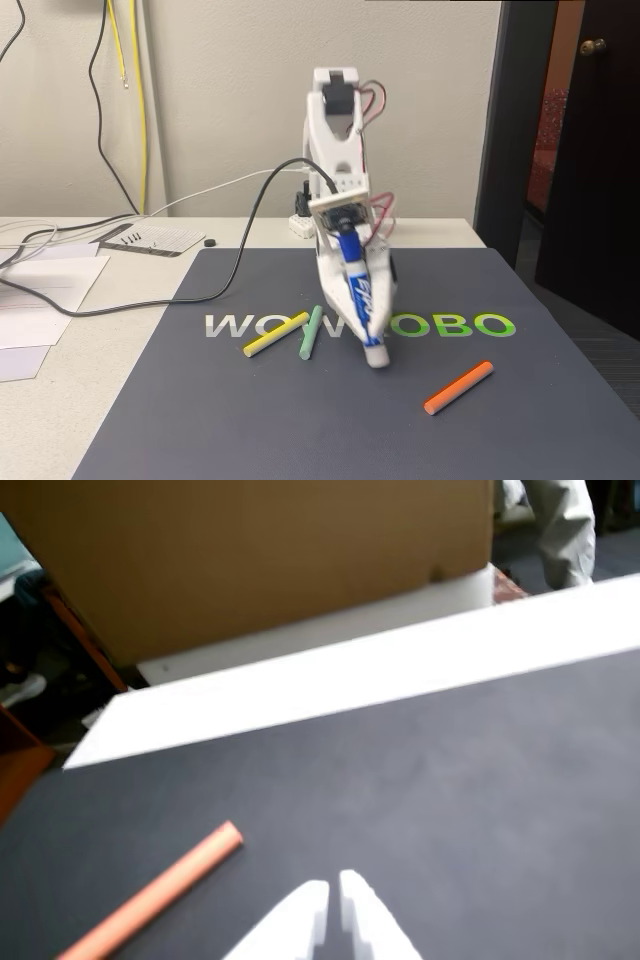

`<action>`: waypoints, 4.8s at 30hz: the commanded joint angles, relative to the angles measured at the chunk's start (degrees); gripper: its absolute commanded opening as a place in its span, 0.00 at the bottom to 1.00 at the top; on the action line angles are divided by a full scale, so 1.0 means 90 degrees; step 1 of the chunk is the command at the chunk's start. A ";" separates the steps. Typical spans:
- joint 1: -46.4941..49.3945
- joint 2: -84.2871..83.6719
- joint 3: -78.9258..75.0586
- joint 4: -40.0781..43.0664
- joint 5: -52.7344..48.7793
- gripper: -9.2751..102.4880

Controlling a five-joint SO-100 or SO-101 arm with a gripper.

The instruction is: Pick up the blue marker.

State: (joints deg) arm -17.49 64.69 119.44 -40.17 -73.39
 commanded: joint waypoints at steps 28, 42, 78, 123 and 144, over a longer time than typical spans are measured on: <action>0.0469 0.5713 0.1592 0.5381 0.0137 0.34; 0.0283 0.4756 0.1338 0.4443 -0.3359 0.39; 0.0039 0.1748 -0.3467 1.0557 -0.3467 0.40; 0.0303 0.1436 -0.2246 0.9346 -0.4336 0.33; 0.0117 0.1211 -0.2227 0.9258 -0.4111 0.23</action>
State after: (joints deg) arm -16.61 75.59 100.02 44.12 -110.65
